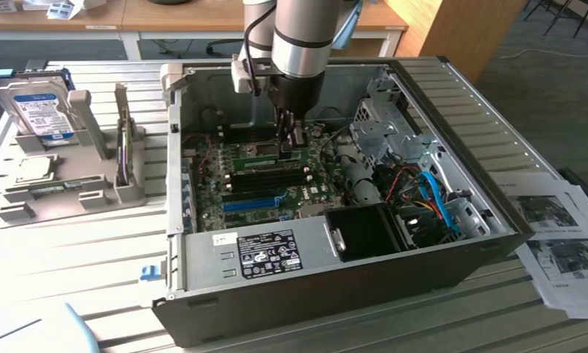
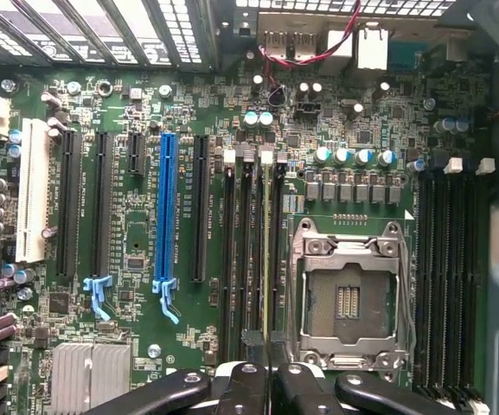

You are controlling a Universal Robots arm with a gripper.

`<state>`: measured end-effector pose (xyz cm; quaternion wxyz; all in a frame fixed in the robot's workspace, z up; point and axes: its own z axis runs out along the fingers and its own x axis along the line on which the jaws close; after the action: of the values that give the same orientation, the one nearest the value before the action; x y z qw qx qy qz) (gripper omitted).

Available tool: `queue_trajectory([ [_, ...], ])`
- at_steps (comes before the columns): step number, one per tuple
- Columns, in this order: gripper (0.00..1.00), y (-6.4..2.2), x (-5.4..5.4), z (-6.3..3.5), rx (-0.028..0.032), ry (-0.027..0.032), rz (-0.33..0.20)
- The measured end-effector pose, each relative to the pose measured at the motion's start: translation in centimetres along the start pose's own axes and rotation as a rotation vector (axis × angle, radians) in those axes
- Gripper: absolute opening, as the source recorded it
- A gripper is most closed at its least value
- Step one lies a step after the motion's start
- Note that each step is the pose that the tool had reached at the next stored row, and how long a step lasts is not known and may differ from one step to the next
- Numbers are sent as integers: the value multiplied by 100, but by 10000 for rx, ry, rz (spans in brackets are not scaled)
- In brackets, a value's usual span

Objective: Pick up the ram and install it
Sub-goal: 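Insert the ram into the slot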

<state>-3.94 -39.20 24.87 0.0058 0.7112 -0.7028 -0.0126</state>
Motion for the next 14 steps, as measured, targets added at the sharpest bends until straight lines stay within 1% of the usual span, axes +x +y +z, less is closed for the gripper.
queue_trajectory([
  [10, 11, 13, -1, 3, 4, -3, 1],
  [14, 11, 13, 0, 4, 4, -4, 123],
])
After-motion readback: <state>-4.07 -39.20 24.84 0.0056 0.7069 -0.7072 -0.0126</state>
